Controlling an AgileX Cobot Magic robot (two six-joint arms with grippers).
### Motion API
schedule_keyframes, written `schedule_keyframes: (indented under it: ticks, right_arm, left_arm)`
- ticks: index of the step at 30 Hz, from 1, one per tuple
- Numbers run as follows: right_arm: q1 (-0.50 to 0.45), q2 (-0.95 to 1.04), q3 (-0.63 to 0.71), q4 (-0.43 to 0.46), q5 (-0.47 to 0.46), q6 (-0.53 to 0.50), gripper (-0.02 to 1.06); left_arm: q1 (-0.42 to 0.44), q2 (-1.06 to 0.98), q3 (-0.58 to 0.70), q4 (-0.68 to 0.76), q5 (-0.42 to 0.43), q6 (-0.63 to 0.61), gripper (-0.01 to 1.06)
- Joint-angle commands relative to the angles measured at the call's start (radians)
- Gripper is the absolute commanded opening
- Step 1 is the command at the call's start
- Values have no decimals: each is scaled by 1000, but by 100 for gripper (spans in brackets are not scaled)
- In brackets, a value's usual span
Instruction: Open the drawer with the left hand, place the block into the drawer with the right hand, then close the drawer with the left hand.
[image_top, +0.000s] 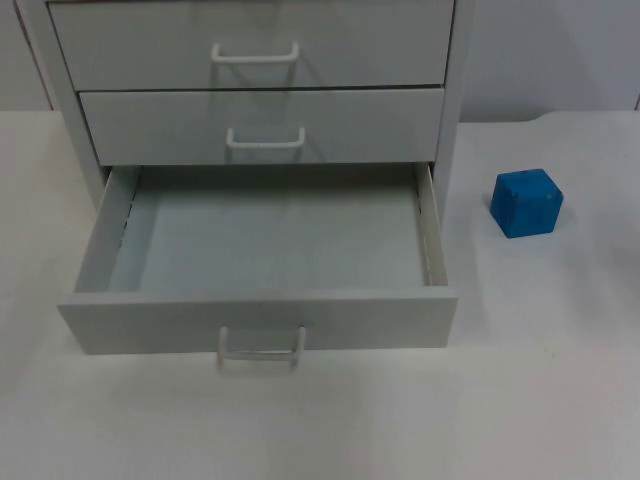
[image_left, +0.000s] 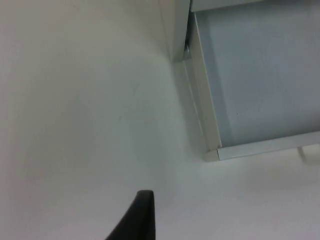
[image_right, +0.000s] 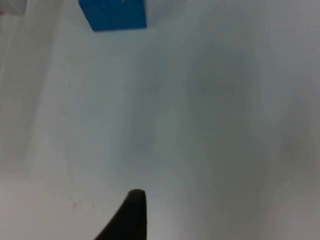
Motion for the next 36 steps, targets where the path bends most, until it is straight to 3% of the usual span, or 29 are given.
schedule_keyframes:
  ticks: [1, 12, 18, 23, 25, 27, 28, 29, 31, 32, 36]
  right_arm:
    - [47, 109, -110, 0, -19, -14, 101]
    - [147, 515, -499, 0, -15, 15, 98]
    - [147, 646, -611, 0, -34, 15, 91]
    - [147, 693, -614, 0, -88, 15, 84]
    - [147, 697, -614, 0, -93, 15, 69]
    - [147, 697, -614, 0, -95, 15, 63]
    - [147, 693, -614, 0, -95, 15, 44]
    - [147, 691, -614, 0, -95, 13, 36]
    - [147, 670, -614, 0, -76, 13, 5]
    - [147, 654, -614, 0, -61, 13, 0]
    - [147, 579, -614, 0, 19, 13, 0]
  left_arm:
    - [2, -7, 5, -7, -16, 3, 105]
    - [2, -7, 5, -7, -16, 3, 105]
    - [2, -7, 5, -7, -16, 3, 105]
    - [2, -7, 5, -7, -19, 3, 105]
    - [2, -7, 5, -4, -21, 3, 105]
    - [2, -7, 5, -4, -21, 3, 105]
    - [2, -7, 5, -4, -23, 3, 105]
    - [2, -7, 5, -4, -25, 3, 105]
    - [2, -7, 5, -4, -25, 3, 105]
    - [2, -7, 5, -4, -27, 3, 105]
    - [2, -7, 5, -4, -27, 3, 105]
